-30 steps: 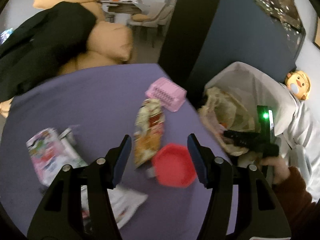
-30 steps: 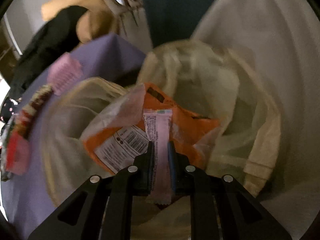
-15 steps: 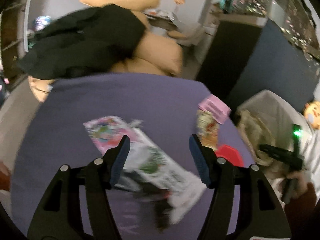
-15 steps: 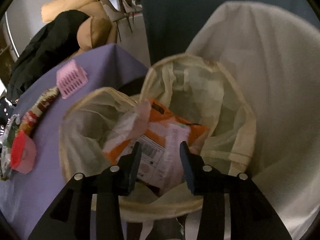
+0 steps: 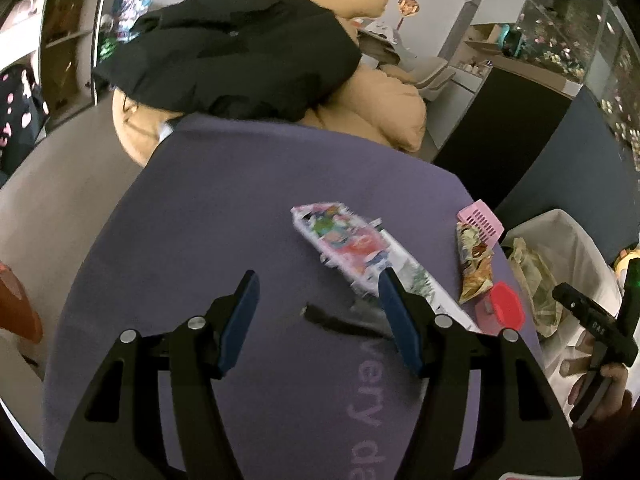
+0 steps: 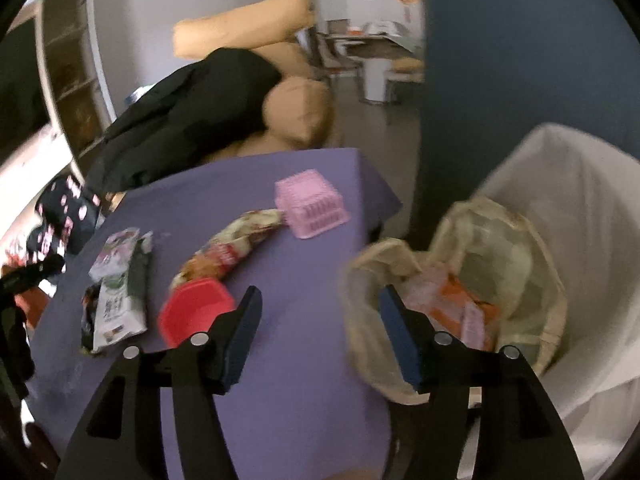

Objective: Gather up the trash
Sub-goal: 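Bring both open tools back to the items on the table, then grasp the small black packet with the right tool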

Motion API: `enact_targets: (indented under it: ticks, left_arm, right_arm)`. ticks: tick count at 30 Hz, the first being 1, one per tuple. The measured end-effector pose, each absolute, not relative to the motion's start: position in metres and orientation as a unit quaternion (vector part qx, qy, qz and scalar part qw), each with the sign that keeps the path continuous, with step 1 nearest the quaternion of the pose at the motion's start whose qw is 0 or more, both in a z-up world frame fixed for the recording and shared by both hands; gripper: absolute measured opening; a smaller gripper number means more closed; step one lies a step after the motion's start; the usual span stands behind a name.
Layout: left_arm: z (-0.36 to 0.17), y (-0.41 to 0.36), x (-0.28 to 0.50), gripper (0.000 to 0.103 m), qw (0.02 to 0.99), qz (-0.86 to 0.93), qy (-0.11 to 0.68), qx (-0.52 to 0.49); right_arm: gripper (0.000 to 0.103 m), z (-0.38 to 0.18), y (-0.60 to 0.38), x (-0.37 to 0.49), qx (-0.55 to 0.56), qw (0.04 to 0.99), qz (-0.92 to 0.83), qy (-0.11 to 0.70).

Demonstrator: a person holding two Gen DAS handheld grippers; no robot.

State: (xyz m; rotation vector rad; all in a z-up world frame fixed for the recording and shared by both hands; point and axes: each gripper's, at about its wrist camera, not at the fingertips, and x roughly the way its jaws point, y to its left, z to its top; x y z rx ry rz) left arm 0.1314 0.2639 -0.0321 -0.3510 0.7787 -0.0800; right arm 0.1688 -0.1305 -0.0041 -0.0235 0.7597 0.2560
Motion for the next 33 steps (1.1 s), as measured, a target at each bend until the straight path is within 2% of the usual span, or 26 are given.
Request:
enact_targets:
  ticks: [10,19,25,33]
  left_arm:
    - [-0.043,0.282,0.124,0.059,0.904,-0.033,0.383,-0.189]
    - [-0.036,0.307,0.115,0.059,0.911,-0.008,0.369,-0.186]
    - [-0.038,0.317,0.112,0.059,0.910,-0.010,0.365,-0.194]
    - [-0.046,0.321,0.113,0.059,0.906,-0.015,0.370,-0.204]
  right_arm:
    - [0.058,-0.004,-0.050,0.146,-0.063,0.907,0.192,0.369]
    - [0.056,-0.012,0.025,0.137,-0.057,0.881,0.282,0.375]
    - [0.044,-0.026,0.068,0.139,-0.101,0.869,0.296,0.382]
    - [0.017,-0.030,0.082,0.140,-0.104,0.853,0.329,0.391]
